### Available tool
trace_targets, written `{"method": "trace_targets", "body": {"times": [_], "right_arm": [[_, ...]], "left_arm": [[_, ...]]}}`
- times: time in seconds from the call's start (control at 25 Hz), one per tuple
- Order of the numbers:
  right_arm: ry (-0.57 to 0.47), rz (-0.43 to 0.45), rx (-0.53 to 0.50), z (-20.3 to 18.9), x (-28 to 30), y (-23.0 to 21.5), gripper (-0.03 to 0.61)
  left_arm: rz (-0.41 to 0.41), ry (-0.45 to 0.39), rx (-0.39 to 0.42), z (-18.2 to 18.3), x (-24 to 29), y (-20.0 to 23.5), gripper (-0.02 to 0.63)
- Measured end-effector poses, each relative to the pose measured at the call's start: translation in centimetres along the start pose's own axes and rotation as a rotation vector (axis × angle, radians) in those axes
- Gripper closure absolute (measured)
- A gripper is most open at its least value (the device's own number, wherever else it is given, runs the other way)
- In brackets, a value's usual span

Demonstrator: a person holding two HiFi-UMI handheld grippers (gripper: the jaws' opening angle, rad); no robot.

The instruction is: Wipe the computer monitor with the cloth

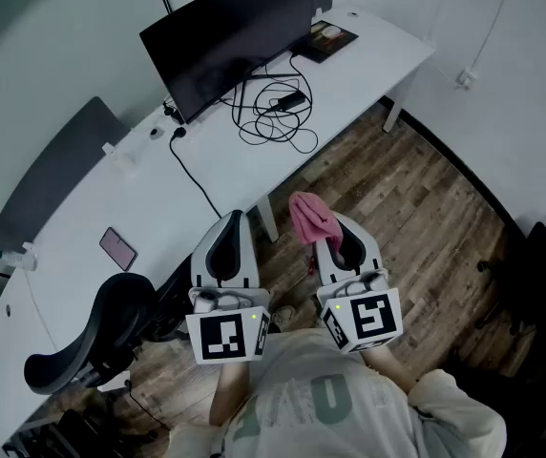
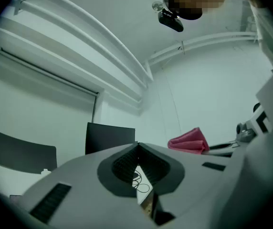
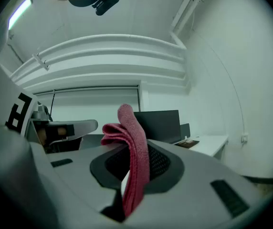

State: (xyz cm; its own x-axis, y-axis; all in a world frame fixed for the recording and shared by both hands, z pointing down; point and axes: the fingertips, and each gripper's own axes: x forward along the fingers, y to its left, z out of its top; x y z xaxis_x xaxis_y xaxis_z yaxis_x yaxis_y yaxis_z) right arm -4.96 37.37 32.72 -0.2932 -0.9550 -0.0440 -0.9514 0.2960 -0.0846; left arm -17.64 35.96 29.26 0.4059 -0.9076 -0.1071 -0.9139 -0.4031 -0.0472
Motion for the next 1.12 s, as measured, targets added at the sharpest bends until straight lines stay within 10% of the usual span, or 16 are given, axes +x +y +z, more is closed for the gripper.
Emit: {"method": "trace_targets", "body": {"times": [1.12], "right_arm": [[0.019, -0.082, 0.076, -4.6, -2.5, -14.0, 0.523]], "left_arm": [[-0.006, 0.011, -0.013, -4.7, 8.1, -6.2, 0.600]]}}
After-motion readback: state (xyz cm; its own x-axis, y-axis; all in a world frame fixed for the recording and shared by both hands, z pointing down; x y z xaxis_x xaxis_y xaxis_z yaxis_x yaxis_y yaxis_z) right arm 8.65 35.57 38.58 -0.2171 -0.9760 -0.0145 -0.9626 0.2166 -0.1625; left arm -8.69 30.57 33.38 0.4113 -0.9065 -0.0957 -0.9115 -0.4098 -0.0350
